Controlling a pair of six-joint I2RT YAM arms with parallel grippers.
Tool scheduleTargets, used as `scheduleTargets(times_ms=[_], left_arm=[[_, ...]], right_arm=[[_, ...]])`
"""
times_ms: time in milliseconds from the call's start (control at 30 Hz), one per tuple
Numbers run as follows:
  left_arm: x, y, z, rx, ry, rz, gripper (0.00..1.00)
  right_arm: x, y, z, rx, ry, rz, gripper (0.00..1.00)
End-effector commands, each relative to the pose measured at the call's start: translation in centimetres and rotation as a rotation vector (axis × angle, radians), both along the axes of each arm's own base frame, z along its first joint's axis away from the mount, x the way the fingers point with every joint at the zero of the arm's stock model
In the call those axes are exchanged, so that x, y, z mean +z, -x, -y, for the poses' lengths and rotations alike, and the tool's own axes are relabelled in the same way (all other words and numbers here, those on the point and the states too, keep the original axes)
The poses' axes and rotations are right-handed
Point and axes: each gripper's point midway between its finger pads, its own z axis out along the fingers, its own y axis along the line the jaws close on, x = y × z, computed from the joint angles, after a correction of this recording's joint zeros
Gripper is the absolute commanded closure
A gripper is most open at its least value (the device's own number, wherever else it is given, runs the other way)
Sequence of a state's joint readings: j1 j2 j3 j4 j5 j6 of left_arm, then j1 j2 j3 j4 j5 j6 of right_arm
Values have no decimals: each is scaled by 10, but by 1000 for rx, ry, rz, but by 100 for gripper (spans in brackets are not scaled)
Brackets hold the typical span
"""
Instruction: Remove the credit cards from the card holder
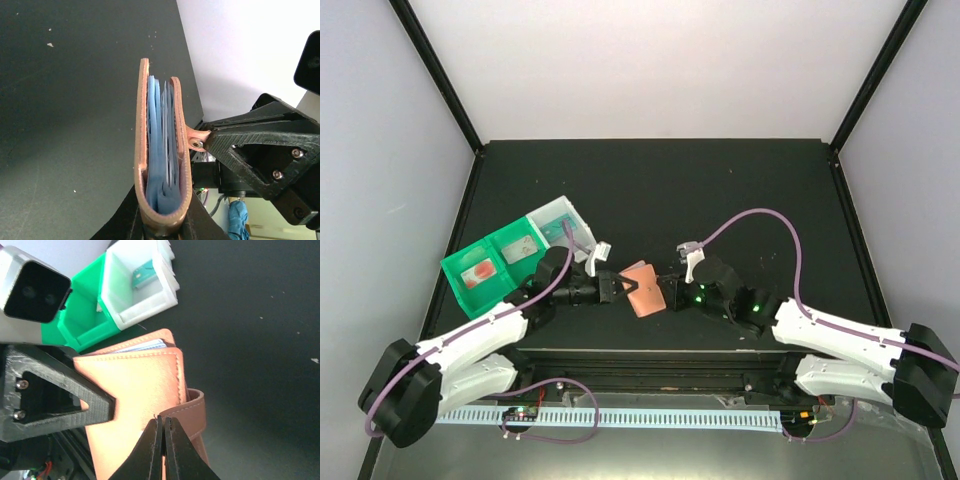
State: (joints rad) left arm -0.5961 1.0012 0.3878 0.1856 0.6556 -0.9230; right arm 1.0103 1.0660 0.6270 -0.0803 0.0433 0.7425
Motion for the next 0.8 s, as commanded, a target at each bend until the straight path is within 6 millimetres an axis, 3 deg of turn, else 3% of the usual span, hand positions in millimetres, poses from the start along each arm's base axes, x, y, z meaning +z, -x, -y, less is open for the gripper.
scheduleTargets(times_ms=[0,133,300,567,767], left_arm=[[2,-2,3,-14,-7,27,98],[-9,-3,3,-16,-34,19,99],[-38,-5,6,-38,-86,-48,97],[-82,-15,8,-40,-198,-103,83],[-99,-19,8,-53,-256,-130,68]], right_arm=[[-1,-2,8,-47,2,18,99],[-4,-6,18,-81,30,44,99],[-33,-3,16,-66,84,-1,99],[-67,-4,22,-91,154,-49,99],[-81,-4,31,-119,196,-65,99]])
